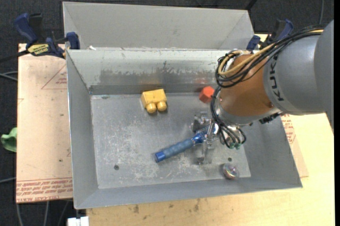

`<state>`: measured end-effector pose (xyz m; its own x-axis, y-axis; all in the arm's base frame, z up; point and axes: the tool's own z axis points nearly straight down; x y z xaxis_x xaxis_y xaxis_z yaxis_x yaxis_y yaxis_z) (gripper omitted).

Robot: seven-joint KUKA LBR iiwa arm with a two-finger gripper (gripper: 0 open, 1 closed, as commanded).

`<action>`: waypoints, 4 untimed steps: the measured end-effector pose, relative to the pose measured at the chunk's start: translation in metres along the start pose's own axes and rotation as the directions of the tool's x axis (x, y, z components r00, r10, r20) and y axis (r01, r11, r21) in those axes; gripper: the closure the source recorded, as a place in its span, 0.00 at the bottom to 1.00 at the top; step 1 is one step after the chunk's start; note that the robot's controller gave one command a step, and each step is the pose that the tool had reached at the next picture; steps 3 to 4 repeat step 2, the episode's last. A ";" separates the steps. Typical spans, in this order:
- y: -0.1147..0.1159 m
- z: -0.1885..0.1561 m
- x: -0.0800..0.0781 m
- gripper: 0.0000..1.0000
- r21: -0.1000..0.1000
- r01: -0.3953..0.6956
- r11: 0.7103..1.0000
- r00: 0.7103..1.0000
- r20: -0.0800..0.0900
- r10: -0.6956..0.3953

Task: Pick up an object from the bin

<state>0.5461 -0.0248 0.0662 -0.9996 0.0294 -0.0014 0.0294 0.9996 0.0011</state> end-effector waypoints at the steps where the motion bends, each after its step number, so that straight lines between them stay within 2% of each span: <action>1: 0.000 -0.001 -0.001 1.00 0.000 0.000 1.000 1.000 0.002 0.000; 2: 0.000 -0.040 -0.002 1.00 0.000 0.000 1.000 1.000 0.003 0.000; 4: 0.000 -0.040 -0.002 1.00 0.000 0.000 1.000 1.000 0.003 0.000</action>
Offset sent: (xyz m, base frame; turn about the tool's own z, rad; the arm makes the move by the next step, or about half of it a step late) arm 0.0000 0.0000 0.0000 0.0000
